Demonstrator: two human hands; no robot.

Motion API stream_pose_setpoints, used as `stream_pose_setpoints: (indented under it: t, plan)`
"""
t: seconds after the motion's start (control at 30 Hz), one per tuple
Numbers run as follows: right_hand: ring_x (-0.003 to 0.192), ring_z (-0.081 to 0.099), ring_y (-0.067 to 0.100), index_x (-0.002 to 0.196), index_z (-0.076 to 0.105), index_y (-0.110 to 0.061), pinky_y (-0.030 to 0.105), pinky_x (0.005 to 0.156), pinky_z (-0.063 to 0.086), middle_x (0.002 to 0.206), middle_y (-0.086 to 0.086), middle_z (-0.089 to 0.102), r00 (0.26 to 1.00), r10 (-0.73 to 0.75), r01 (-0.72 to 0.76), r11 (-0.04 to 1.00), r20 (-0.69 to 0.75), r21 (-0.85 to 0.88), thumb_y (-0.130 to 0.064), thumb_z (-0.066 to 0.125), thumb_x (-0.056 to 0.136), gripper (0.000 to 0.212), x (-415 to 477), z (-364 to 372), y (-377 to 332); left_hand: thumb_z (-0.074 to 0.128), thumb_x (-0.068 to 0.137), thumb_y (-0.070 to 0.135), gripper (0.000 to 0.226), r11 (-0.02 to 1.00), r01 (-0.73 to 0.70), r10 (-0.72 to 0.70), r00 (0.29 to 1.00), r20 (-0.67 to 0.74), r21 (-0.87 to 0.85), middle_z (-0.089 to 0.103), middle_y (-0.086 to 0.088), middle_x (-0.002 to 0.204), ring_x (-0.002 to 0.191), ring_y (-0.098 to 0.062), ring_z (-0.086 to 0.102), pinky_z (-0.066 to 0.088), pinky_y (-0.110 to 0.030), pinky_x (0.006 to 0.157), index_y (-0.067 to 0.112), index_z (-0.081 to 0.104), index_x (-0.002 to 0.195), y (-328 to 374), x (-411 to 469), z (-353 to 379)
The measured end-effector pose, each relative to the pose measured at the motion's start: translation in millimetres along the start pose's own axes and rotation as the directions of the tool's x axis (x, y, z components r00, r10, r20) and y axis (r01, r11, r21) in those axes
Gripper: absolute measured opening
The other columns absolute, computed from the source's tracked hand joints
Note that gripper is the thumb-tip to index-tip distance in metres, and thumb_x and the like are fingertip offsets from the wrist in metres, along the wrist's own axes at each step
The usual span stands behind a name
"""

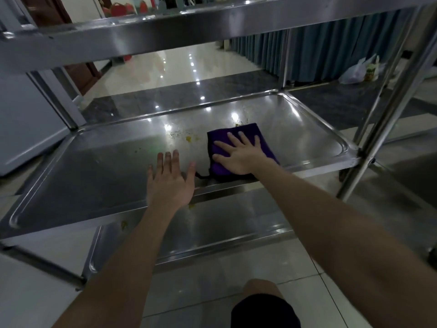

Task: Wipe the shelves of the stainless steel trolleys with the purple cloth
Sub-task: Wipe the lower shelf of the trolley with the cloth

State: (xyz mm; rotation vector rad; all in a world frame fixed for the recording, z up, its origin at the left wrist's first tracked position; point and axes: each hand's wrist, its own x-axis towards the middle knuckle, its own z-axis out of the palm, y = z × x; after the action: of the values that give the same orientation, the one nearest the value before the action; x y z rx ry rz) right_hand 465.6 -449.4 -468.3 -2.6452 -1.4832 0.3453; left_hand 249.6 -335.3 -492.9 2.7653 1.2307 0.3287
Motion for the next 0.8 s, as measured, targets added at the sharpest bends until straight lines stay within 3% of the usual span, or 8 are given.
stream_pose_setpoints:
  t: [0.13,0.23,0.33,0.4,0.5,0.6,0.7,0.8]
  plan:
    - [0.167,-0.006,0.022,0.167,0.01,-0.056,0.058,0.131,-0.006,0.181,-0.01,-0.003,0.997,0.067,-0.068,0.997,-0.05,-0.022,-0.086,0.024,0.097,0.078,-12.1,-18.6,80.4,-0.025,0.083,0.087,0.112,1.0,0.012,-0.013,1.0,-0.009,-0.027,0.002,0.0,0.182,0.168,-0.018,-0.009,-0.005,-0.054,0.135,0.025,0.001,0.174,0.9,-0.4,0.6]
    - [0.167,-0.007,0.026,0.168,0.011,-0.054,0.061,0.13,-0.006,0.181,-0.007,-0.003,0.964,0.262,-0.261,0.965,-0.049,0.019,-0.086,0.025,0.094,0.082,-26.3,-35.1,149.4,-0.023,0.084,0.087,0.112,0.999,-0.005,0.005,1.0,-0.012,-0.043,0.003,-0.001,0.182,0.168,-0.018,-0.008,-0.004,-0.053,0.135,0.025,0.002,0.174,6.1,-3.6,0.5]
    - [0.166,-0.011,0.034,0.17,0.01,-0.047,0.07,0.127,-0.01,0.181,0.0,-0.007,0.918,0.391,-0.39,0.92,-0.059,0.032,-0.085,0.023,0.095,0.085,-21.8,-35.6,149.1,-0.018,0.091,0.084,0.103,0.999,-0.034,0.034,0.999,-0.012,-0.043,0.003,-0.001,0.182,0.168,-0.017,-0.009,-0.003,-0.052,0.135,0.025,0.001,0.173,10.7,-6.0,2.0]
    - [0.165,-0.013,0.039,0.17,0.009,-0.045,0.074,0.124,-0.011,0.181,0.003,-0.008,0.935,0.348,-0.348,0.937,-0.065,0.012,-0.083,0.023,0.098,0.083,-10.6,-26.9,102.1,-0.015,0.094,0.082,0.099,0.998,-0.046,0.046,0.999,-0.012,-0.039,0.003,-0.001,0.182,0.168,-0.017,-0.009,-0.003,-0.052,0.135,0.025,0.001,0.174,11.0,-7.3,2.0]
    - [0.165,-0.013,0.037,0.169,0.008,-0.049,0.073,0.122,-0.014,0.181,0.0,-0.008,0.997,0.078,-0.079,0.997,-0.023,-0.022,-0.085,0.021,0.096,0.083,2.4,-12.0,23.0,-0.016,0.093,0.083,0.102,0.999,-0.045,0.045,0.999,-0.016,-0.03,0.004,-0.001,0.182,0.168,-0.017,-0.008,-0.003,-0.051,0.135,0.024,0.002,0.174,7.0,-6.0,0.9]
    - [0.166,-0.011,0.028,0.168,0.008,-0.053,0.066,0.127,-0.013,0.181,-0.006,-0.006,0.998,-0.067,0.067,0.998,0.022,-0.014,-0.088,0.02,0.091,0.085,1.1,-10.5,12.1,-0.016,0.093,0.083,0.103,0.999,-0.029,0.028,0.999,-0.024,-0.031,0.005,-0.001,0.182,0.168,-0.017,-0.007,-0.003,-0.051,0.135,0.023,0.004,0.174,1.2,-2.6,1.6]
    - [0.167,-0.003,0.022,0.168,0.011,-0.053,0.056,0.132,-0.004,0.181,-0.011,0.0,0.999,-0.008,0.007,1.0,-0.043,-0.025,-0.089,0.021,0.092,0.084,-9.8,-20.9,76.7,-0.014,0.093,0.082,0.102,0.999,-0.02,0.018,0.999,-0.032,-0.05,0.007,0.0,0.182,0.168,-0.018,-0.003,0.0,-0.052,0.135,0.022,0.006,0.174,-2.1,0.2,4.6]
    - [0.167,-0.003,0.022,0.167,0.012,-0.054,0.057,0.132,-0.004,0.181,-0.011,0.001,0.971,0.226,-0.225,0.974,-0.079,0.021,-0.093,0.019,0.084,0.092,-32.4,-36.1,165.4,-0.022,0.087,0.084,0.109,0.998,-0.035,0.034,0.999,-0.025,-0.051,0.006,0.0,0.182,0.168,-0.018,-0.004,0.0,-0.052,0.135,0.023,0.005,0.173,0.0,-0.8,5.1]
